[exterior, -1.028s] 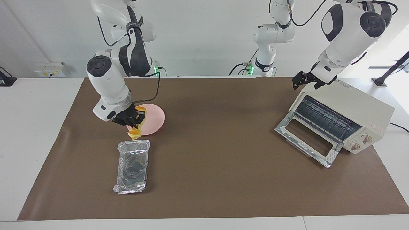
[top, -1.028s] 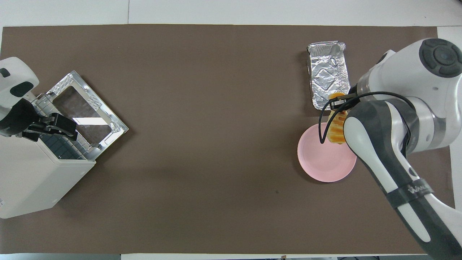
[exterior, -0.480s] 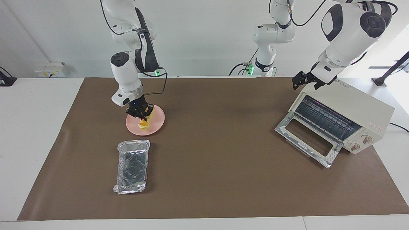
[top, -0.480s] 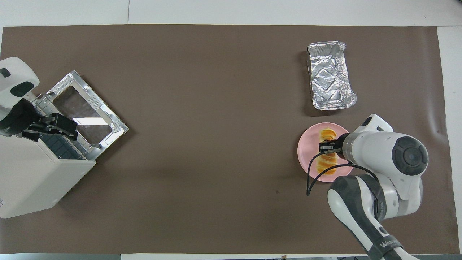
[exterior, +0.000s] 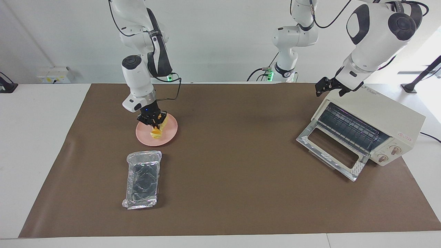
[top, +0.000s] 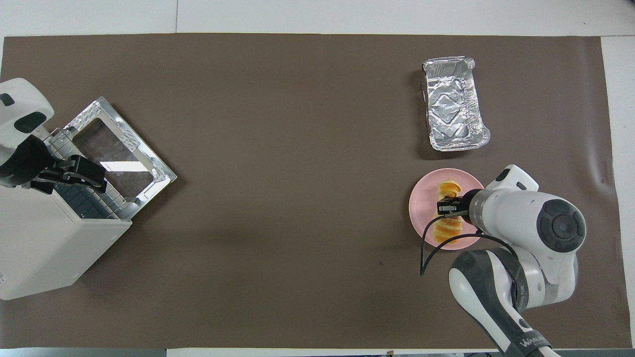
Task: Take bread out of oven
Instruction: 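Open the right gripper and release the bread on the plate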
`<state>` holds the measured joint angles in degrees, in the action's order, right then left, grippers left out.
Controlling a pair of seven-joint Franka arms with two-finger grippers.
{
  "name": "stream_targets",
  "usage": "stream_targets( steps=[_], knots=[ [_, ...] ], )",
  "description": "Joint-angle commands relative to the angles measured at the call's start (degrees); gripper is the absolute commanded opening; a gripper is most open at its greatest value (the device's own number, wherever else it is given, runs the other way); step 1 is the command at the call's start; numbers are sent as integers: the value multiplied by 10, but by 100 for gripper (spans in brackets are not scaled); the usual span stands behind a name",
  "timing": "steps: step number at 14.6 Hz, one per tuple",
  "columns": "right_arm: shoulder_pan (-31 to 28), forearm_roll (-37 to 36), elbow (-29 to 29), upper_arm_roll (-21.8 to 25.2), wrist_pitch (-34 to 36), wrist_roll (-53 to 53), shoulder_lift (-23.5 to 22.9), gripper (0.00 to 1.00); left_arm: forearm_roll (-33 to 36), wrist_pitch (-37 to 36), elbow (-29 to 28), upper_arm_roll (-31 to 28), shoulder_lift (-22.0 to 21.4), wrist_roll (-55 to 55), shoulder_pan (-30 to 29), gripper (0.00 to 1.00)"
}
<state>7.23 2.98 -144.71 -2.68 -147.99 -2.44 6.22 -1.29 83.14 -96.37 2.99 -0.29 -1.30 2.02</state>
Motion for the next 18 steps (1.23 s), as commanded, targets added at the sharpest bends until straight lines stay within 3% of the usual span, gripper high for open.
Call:
stream_targets(
  steps=[1, 3, 9, 14, 18],
  knots=[
    [-1, 4, -8, 0, -2, -5, 14, 100, 10, -3, -2, -1, -9, -4, 1, 100],
    [-3, 4, 7, 0, 16, -5, 13, 100, 10, -3, -2, -1, -9, -4, 1, 100],
    [-18, 4, 126, 5, 183, 4, 11, 100, 10, -3, -3, -1, -9, -4, 1, 100],
    [-64, 4, 266, 6, 337, 112, 9, 100, 10, -3, -2, -1, -9, -4, 1, 100],
    [-85, -6, 387, 6, 477, 129, -2, 100, 10, -3, -3, -1, -9, -4, 1, 100]
  ],
)
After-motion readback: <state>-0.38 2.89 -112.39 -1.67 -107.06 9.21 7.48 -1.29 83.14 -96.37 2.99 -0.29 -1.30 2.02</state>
